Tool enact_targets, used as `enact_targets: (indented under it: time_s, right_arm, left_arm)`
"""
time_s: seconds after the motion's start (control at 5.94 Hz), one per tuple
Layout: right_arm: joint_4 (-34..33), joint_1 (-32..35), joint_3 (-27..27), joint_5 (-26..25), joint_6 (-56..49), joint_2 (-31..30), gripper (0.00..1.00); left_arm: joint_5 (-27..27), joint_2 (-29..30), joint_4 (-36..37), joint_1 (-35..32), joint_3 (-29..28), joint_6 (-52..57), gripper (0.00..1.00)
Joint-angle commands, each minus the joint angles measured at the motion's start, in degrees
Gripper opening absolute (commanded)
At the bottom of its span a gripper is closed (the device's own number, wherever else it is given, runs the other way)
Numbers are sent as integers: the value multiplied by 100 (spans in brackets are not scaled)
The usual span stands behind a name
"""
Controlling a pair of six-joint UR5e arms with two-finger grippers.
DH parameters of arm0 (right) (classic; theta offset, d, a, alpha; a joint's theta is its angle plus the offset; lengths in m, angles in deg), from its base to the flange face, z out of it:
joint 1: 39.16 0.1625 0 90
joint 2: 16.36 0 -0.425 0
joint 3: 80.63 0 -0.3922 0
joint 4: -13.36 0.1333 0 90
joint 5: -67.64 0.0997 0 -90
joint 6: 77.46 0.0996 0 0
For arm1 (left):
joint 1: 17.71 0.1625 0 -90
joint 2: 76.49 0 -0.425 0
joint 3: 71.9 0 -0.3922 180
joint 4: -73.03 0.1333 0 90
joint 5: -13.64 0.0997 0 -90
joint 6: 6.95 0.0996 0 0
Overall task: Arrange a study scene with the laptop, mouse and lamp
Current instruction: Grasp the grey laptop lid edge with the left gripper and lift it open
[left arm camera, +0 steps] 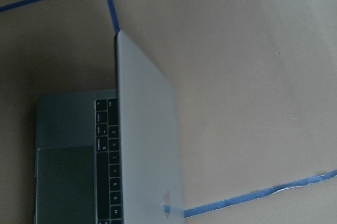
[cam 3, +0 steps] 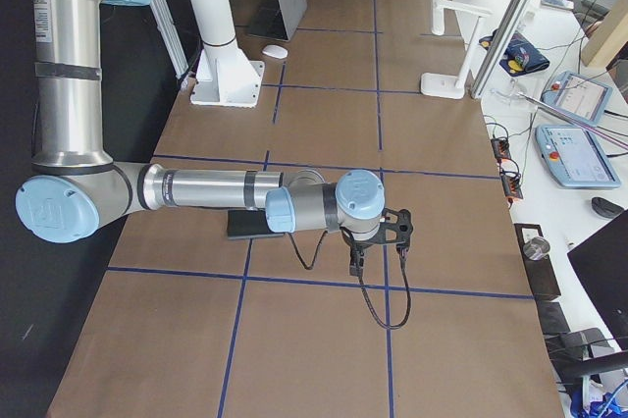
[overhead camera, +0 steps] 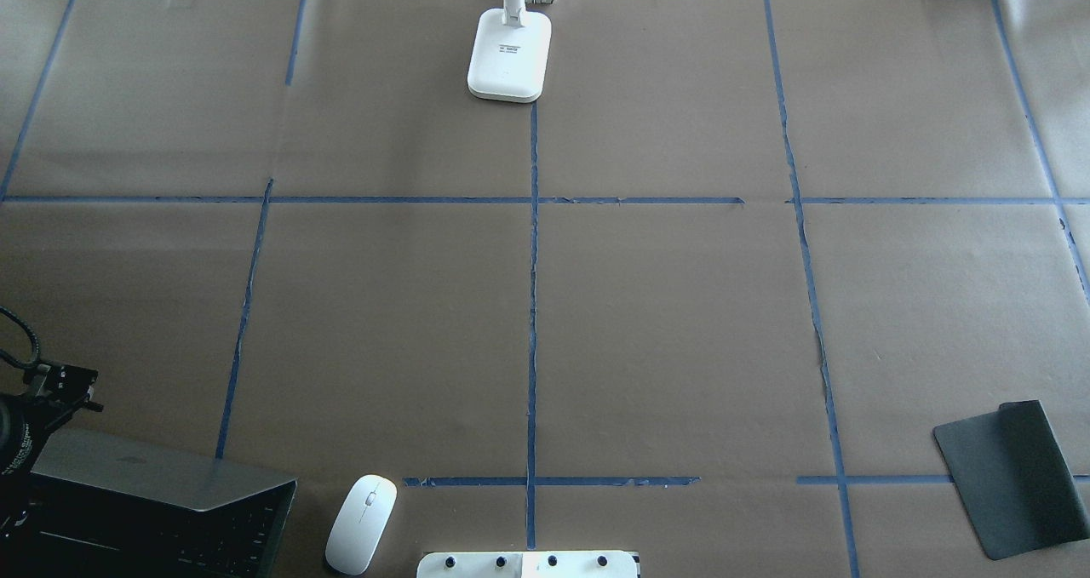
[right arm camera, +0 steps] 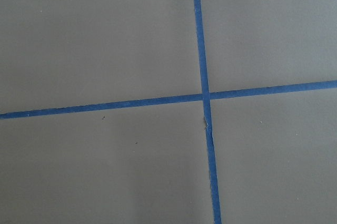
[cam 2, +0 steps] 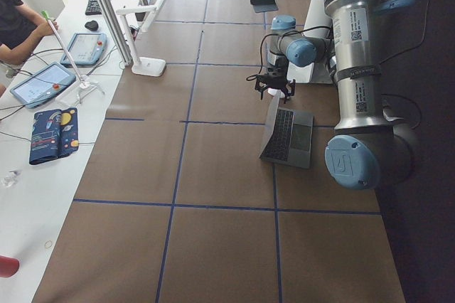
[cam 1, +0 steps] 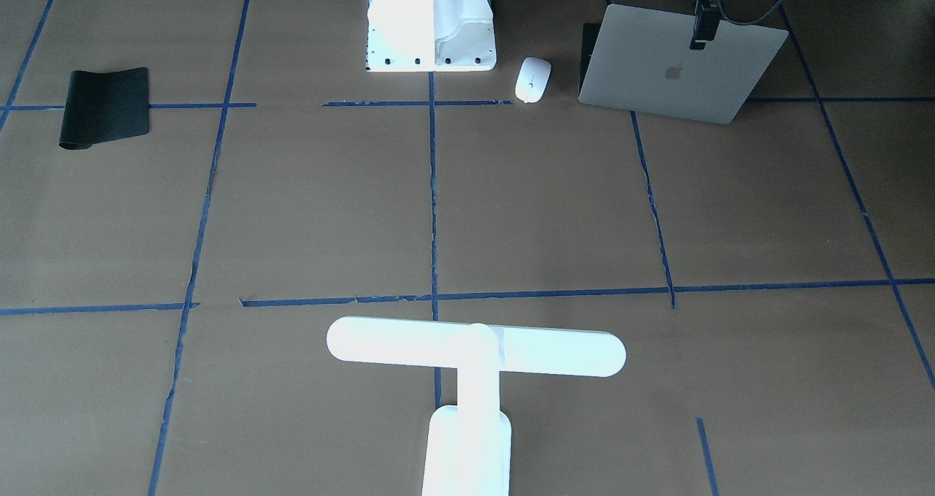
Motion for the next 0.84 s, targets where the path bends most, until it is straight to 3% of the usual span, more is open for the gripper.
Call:
enact_targets:
  time_s: [0.0,0.5,0.67]
  right_arm:
    - [0,1,15,1,129,50,100]
    - [0,1,33,-8,165,120,100]
    - [0,1,42,-8,200,129,100]
  left_arm:
    - [33,-45,19,112,0,-170,100]
    - [410,-46,72,735,-35,-584,100]
    - [567,-37,159,850,-44,-610,92]
